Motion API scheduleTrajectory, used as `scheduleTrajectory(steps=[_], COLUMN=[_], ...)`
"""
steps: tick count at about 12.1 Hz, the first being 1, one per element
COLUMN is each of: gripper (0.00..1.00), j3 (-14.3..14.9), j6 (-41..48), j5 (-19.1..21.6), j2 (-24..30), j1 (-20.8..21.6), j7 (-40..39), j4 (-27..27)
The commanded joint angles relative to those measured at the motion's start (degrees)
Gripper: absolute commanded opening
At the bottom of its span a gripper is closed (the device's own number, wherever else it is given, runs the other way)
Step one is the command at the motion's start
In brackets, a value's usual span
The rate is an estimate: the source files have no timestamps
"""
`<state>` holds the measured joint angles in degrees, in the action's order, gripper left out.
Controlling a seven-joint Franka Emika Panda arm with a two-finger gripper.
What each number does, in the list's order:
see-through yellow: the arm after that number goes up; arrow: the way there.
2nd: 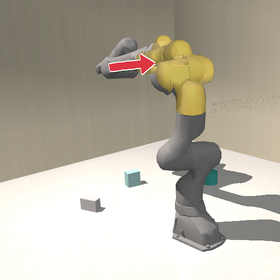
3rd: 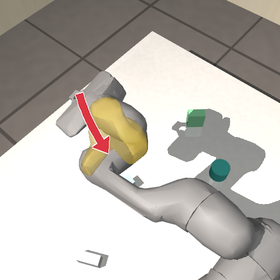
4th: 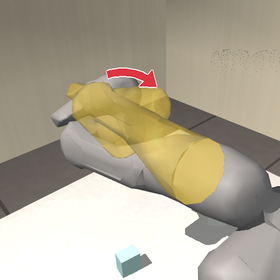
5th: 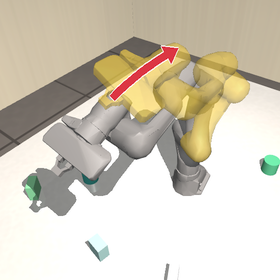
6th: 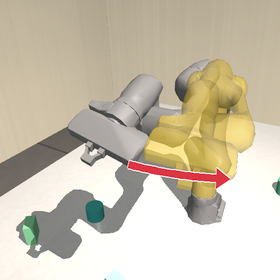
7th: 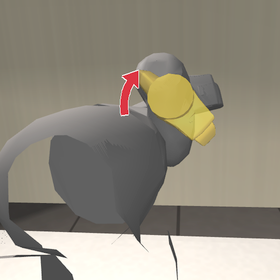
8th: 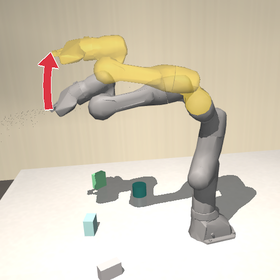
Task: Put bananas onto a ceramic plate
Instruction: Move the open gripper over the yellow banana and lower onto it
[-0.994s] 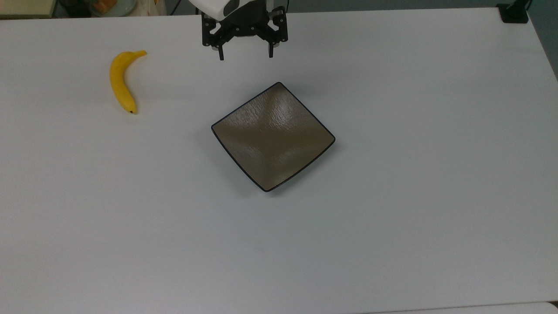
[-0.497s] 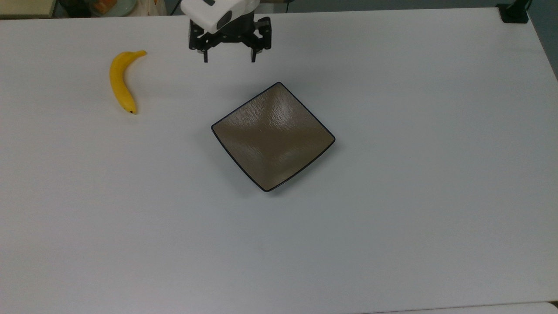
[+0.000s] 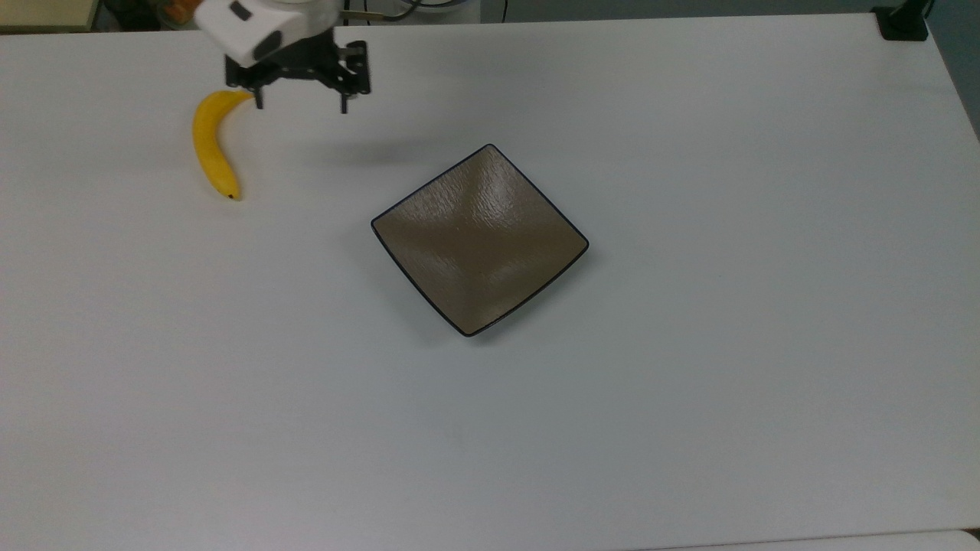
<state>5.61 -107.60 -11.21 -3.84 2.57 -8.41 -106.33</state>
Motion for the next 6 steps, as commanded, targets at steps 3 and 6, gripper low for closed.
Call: scheduleTrajectory(steps=[3,6], gripper=[1.0,1.0], j3=[7.04,10.21], j6=[-6.21,-8.15], j5=[-0.83,-0.92], j2=[-0.9,-3.44], j1=[-2.74,-4.58], j7=[-7.93,-14.85], j4=[-4.77,-4.68])
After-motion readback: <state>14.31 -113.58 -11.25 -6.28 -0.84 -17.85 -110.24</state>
